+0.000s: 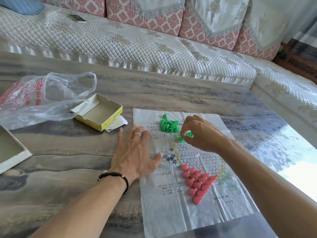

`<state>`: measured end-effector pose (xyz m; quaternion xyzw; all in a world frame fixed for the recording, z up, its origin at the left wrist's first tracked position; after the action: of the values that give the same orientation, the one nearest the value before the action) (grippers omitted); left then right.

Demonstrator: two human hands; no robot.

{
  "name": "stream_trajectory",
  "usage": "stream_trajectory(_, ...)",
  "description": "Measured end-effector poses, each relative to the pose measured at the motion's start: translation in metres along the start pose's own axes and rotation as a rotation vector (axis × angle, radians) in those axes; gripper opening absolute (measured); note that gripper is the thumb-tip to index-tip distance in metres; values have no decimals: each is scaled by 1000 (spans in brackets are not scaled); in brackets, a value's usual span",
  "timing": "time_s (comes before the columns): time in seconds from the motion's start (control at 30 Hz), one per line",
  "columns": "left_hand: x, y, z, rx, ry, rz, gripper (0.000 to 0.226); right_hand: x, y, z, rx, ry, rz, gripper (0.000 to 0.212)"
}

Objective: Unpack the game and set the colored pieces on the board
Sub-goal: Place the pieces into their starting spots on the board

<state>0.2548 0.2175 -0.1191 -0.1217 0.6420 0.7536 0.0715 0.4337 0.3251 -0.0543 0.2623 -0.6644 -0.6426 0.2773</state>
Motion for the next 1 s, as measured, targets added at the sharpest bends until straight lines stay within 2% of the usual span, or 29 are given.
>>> stream_trajectory(0.27, 0, 0, 0, 7, 1, 9, 78, 3, -6, 4, 26, 0, 3, 15)
stream_trajectory(0.37, 0, 1, 0, 5, -2, 5, 77, 2, -5, 6, 44, -29, 20, 22)
stream_trajectory(0.5, 0, 0, 1, 8, -3, 17, 78, -2, 2, 14, -69, -99, 153, 21)
stream_trajectory(0.6, 0, -1, 1, 14, -1, 11, 78, -4, 2, 24, -83, -157, 198, 20)
stream_trajectory(0.83, 1, -1, 0, 8, -2, -2, 78, -7, -12, 46, -16, -318, 312, 14)
stream_trajectory(1.0, 1, -2, 1, 5, 3, -2, 81, -2, -11, 49, 71, -285, 366, 20)
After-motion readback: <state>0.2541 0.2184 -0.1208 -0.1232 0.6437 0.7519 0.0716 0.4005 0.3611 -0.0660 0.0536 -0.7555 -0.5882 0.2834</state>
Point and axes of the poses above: each hand's wrist, its own z-axis towards the middle knuckle, its own y-axis out of the back of the hand, x = y × z, the point moved 2 cm from there along z, towards the middle knuckle, and after that the axes turned 1 degree about z, right-handed, at the moved point
